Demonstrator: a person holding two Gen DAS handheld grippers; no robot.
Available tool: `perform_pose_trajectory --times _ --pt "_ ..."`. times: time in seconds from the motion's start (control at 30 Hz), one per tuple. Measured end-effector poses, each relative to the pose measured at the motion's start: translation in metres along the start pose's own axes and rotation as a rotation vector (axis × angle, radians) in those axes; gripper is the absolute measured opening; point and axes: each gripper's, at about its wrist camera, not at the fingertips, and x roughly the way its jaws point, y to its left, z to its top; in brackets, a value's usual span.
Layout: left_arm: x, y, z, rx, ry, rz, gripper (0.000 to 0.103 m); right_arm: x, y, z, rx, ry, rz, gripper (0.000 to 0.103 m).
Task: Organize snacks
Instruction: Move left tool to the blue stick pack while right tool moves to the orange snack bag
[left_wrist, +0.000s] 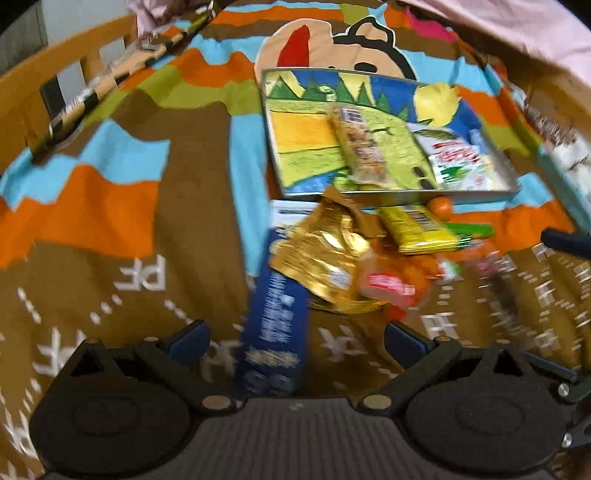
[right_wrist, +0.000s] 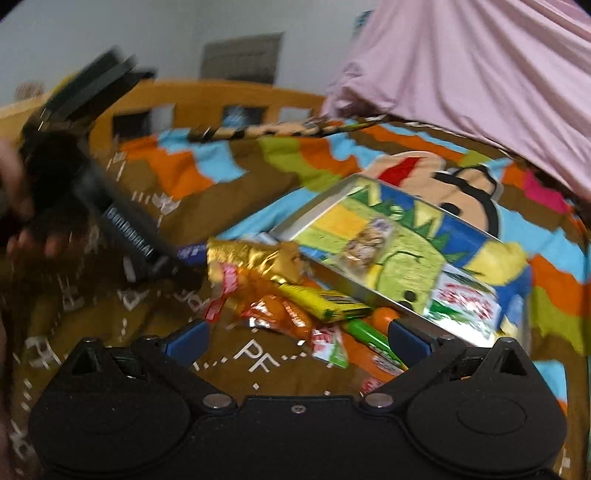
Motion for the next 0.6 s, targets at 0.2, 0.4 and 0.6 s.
perform_pose_trajectory --times 0.2,0.4,0.6 --pt "0.008 0.011 -0.001 -0.02 -0.02 -0.032 0.097 0.038 -0.002 -0.003 0.178 0.114 0.14 0.102" --pt "0.017 -0.002 0.0 0.077 -0.035 -0.035 0.078 0.051 -0.013 -0.007 0.224 0.075 0.053 0.102" --pt "0.022 -0.007 0.0 0.109 -0.044 -0.027 0.066 0.066 -0.011 -0.002 0.152 0.034 0.066 0.102"
